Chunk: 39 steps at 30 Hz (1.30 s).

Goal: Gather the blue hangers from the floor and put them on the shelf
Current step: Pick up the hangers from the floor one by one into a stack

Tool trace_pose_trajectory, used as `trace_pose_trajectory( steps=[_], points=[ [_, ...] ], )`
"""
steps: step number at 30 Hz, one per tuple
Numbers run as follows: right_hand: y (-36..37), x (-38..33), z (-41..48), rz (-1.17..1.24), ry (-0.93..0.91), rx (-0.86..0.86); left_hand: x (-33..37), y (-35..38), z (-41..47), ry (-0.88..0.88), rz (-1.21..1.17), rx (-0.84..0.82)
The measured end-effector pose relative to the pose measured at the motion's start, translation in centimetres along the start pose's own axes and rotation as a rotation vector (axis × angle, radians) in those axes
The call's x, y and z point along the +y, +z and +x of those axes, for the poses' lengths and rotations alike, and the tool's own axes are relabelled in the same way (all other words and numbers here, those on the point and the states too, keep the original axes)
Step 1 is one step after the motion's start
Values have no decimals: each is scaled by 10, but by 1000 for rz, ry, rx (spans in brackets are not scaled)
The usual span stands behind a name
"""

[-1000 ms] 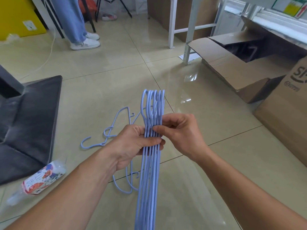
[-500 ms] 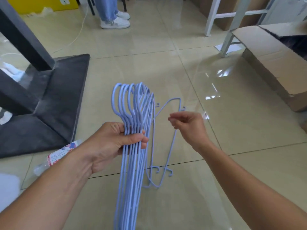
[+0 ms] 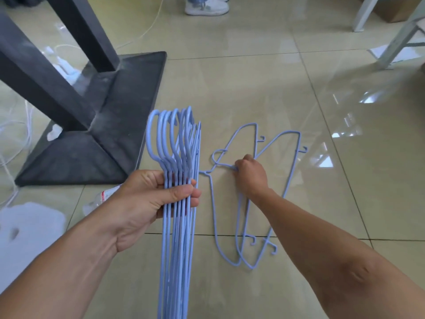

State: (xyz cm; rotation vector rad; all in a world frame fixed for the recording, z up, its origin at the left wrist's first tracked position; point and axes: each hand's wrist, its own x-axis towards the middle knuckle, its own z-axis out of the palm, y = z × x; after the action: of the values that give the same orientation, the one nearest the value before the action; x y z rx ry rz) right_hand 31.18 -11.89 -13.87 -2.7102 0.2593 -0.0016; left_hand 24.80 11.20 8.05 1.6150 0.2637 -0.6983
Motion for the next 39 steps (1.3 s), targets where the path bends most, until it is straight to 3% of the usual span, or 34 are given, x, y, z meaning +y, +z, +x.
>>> trace_pose_trajectory(
  steps=[4,10,15,18,33,36,39],
  points=[
    [-4,2,-1,-3,0,27,-4,4,1,-16,-14,34],
    [-71,-3,-44,281,-35,161,-3,14,-2,-26,-18,48],
    [-133,-33,-90,949,22,219,-2,38,-2,11,-37,46],
    [-154,-57,-109,1160,-52,159,-4,52,-7,20,0,26],
    [-165,-92,-114,1219,-175,-47,-3,43,-20,92,-36,28],
    [-149,-84,-91,1224,-100,29,-3,25,-17,77,-87,70],
    [-103,-71,-60,1027,41,89,-2,5,-15,74,-67,96]
  ],
)
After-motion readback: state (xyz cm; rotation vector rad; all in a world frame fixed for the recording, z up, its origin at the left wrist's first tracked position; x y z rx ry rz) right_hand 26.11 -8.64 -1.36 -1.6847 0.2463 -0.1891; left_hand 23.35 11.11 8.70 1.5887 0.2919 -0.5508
